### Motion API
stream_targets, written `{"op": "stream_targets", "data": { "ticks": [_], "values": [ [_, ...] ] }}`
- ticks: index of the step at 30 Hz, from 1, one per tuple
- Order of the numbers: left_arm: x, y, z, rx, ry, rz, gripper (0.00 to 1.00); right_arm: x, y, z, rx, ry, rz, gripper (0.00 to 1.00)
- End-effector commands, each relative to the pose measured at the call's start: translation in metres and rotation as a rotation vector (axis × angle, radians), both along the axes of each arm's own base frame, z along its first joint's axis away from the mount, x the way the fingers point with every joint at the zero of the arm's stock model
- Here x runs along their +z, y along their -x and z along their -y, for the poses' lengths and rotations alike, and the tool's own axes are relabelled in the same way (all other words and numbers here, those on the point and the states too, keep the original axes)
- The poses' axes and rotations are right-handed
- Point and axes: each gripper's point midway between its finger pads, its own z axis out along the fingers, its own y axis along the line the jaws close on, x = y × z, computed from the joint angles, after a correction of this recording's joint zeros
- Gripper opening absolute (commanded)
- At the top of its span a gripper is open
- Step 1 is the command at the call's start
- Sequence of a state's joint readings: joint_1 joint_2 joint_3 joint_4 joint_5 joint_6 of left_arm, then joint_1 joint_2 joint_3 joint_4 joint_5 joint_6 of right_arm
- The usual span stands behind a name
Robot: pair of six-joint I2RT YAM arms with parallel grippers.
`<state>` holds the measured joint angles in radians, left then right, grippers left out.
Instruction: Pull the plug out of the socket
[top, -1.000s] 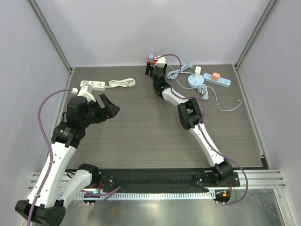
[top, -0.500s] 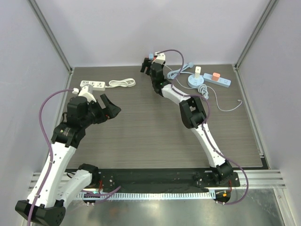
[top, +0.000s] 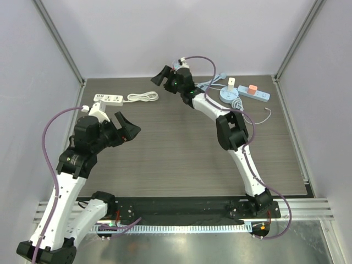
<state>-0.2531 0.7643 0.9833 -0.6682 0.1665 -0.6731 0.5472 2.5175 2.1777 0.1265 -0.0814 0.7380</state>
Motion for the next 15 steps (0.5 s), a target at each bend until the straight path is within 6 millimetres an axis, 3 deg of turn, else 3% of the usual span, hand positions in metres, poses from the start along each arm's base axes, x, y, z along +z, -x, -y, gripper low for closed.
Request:
{"op": "stream_targets", "data": {
  "ticks": [1, 3, 4, 6, 7, 8, 11, 15],
  "values": [
    [0.007, 0.002, 0.005, -0.030, 0.020, 0.008, 0.90, 0.074, 0.004, 0.015, 0.147, -0.317, -0.066, 0.96],
    [0.006, 0.002, 0.006, -0.033, 0.021, 0.005, 0.91, 0.075, 0.010, 0.010, 0.240, -0.395, -0.119, 1.00],
    [0.008, 0.003, 0.006, -0.032, 0.023, 0.007, 0.91, 0.088, 0.009, 0.010, 0.263, -0.430, -0.119, 1.00],
    [0.006, 0.003, 0.006, -0.034, 0.022, 0.001, 0.92, 0.079, 0.016, 0.004, 0.349, -0.492, -0.182, 1.00],
    [0.006, 0.003, 0.006, -0.034, 0.022, 0.004, 0.92, 0.090, 0.017, 0.004, 0.375, -0.573, -0.205, 1.00],
    [0.006, 0.004, 0.006, -0.032, 0.023, 0.005, 0.92, 0.097, 0.019, 0.003, 0.397, -0.585, -0.204, 1.00],
    [0.006, 0.004, 0.005, -0.029, 0.025, 0.003, 0.92, 0.091, 0.028, -0.002, 0.421, -0.590, -0.269, 1.00],
    [0.006, 0.004, 0.006, -0.030, 0.033, 0.003, 0.92, 0.110, 0.053, -0.006, 0.503, -0.665, -0.295, 1.00]
  ]
}}
